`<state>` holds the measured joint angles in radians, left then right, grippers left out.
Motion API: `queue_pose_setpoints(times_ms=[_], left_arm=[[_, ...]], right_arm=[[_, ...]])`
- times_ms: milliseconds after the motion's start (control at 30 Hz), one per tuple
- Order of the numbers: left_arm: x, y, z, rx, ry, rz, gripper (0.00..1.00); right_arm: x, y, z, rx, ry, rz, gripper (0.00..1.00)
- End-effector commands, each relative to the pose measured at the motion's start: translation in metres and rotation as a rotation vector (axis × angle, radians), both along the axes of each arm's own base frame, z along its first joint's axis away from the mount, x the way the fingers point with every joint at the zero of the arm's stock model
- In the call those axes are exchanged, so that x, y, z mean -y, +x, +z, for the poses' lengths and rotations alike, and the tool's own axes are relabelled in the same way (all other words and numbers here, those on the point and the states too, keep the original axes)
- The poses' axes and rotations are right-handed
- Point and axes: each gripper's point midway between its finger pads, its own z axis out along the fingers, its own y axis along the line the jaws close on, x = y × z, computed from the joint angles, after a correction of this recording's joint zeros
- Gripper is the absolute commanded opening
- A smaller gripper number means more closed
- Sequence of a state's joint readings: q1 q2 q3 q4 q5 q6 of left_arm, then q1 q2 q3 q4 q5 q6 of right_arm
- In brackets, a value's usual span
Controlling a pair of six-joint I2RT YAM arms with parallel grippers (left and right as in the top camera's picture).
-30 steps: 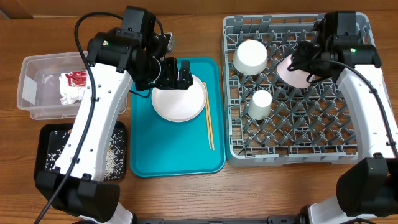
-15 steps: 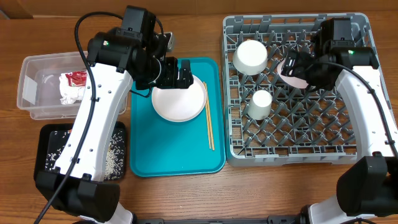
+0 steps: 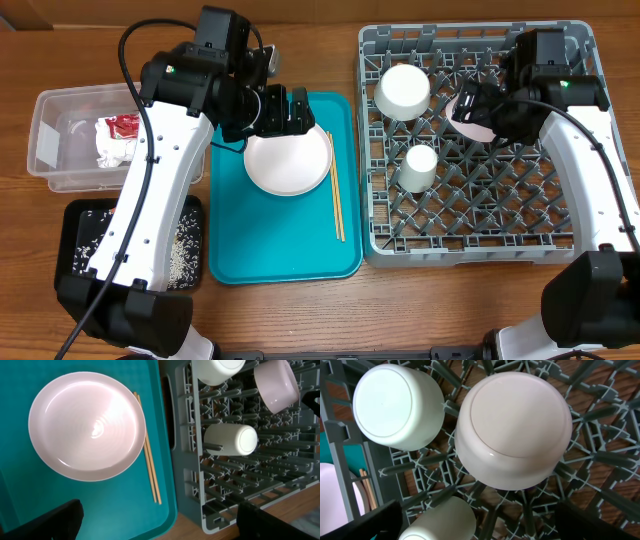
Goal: Sort waste into correct bins and load items into the dishwasher
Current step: 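Reach the left gripper down to the white plate's left rim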
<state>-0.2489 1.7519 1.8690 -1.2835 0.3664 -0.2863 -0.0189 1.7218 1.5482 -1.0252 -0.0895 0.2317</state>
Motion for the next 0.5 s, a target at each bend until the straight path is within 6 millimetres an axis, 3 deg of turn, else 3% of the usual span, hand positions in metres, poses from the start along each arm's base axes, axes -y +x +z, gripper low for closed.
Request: queue_pose_setpoints(times_ms=[0, 233, 433, 467], left_arm=[[-0.006, 0.004, 0.006, 0.041, 0.044, 0.016, 1.00], [-0.057, -0.010, -0.034, -0.077, 0.357, 0.204, 1.00], [-0.066, -0.009, -0.071, -0.114, 0.394, 0.245, 1.00], [-0.065, -0.007, -0.078, -0.112, 0.392, 0.245, 0.96]], right_arm=[[-0.002, -0.001, 0.003, 0.008, 0.000, 0.006, 1.00], [-0.002, -0.001, 0.003, 0.008, 0.001, 0.006, 1.00], [-0.002, -0.001, 0.003, 0.008, 0.000, 0.006, 1.00], [-0.002, -0.001, 0.003, 0.008, 0.001, 0.006, 1.00]])
